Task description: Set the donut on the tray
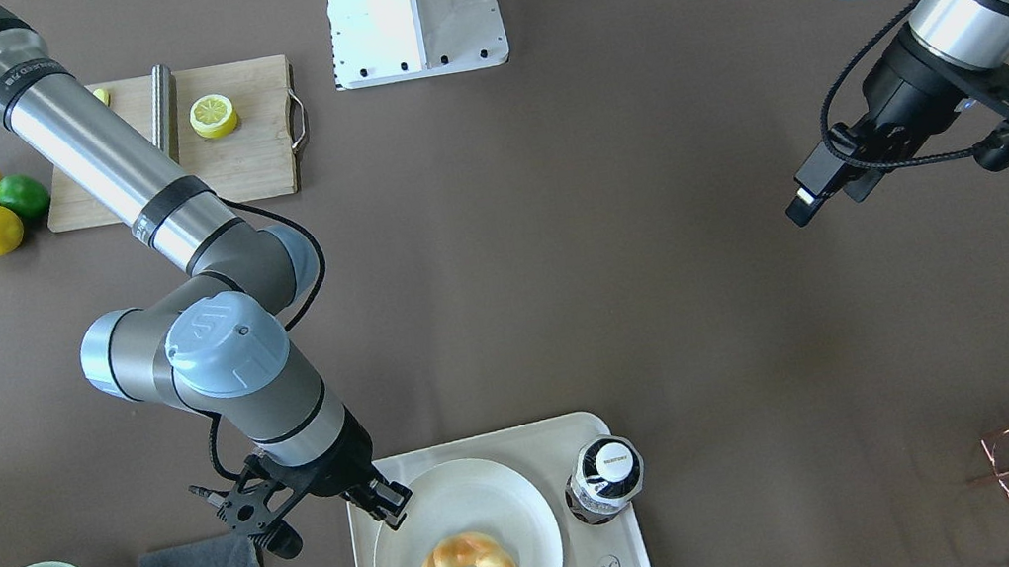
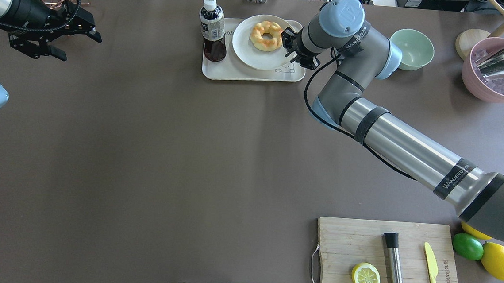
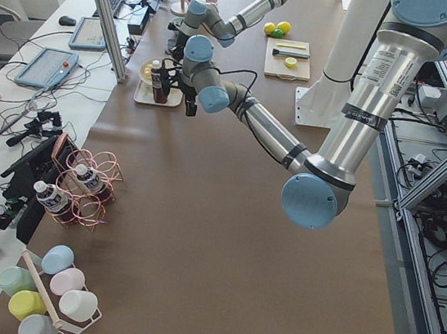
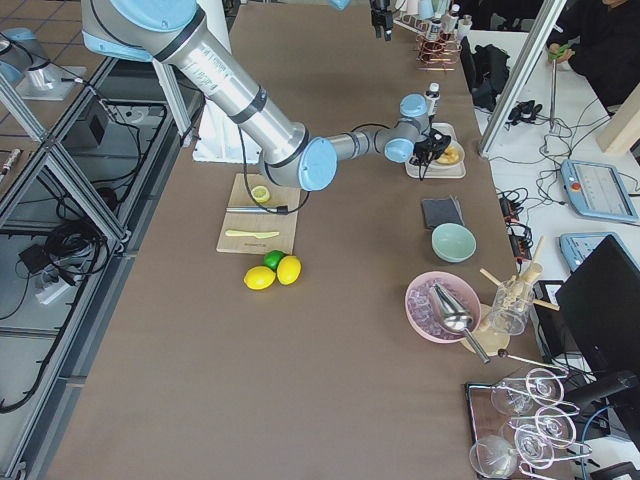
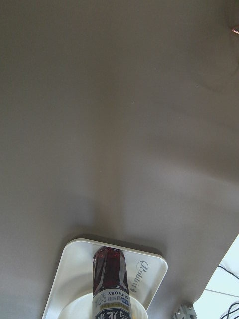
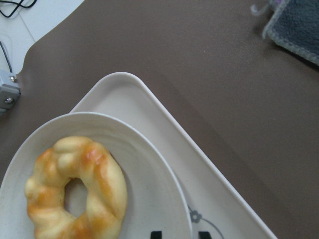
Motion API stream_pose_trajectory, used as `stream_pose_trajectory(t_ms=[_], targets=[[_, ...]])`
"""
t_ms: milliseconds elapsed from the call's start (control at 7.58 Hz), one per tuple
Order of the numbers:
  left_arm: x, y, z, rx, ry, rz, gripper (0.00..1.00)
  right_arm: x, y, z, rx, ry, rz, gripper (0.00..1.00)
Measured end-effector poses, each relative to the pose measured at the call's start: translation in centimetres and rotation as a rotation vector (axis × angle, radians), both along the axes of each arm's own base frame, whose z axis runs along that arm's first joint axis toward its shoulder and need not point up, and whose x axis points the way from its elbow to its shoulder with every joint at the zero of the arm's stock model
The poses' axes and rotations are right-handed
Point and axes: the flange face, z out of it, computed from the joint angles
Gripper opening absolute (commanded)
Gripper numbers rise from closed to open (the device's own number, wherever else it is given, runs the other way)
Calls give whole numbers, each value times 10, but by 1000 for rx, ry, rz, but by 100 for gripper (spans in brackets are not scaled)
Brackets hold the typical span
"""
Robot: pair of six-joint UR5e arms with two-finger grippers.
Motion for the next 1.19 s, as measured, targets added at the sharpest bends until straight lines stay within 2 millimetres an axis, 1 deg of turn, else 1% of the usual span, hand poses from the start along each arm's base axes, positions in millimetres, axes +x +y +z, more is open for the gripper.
stream_pose_trajectory(t_ms=[132, 264, 396, 527, 659, 791, 923, 1055, 1187], targets=[[0, 0, 0, 0, 0, 0, 98, 3, -1, -2, 11, 0, -5, 100], [-1, 0, 0, -1, 1, -1, 98, 17, -1, -6, 40, -5, -20, 100], [-3, -1, 0, 0, 2, -3, 98, 41, -1, -8, 51, -2, -36, 100], [-8, -1, -1, -5, 10, 3, 98, 76, 0, -12, 47, 7, -65, 100], [-14, -1, -1, -10, 20, 8, 98, 119, 7, -13, 40, 33, -86, 100], [-18, 0, -2, -11, 26, 10, 98, 161, 32, -1, 57, 86, -115, 100], [-21, 0, -2, -10, 27, 8, 98, 198, 71, 23, 103, 167, -167, 100], [-23, -1, -1, -10, 25, 2, 98, 234, 101, 43, 141, 252, -228, 100], [-25, -1, 0, -8, 22, -3, 98, 265, 117, 59, 161, 339, -295, 100]])
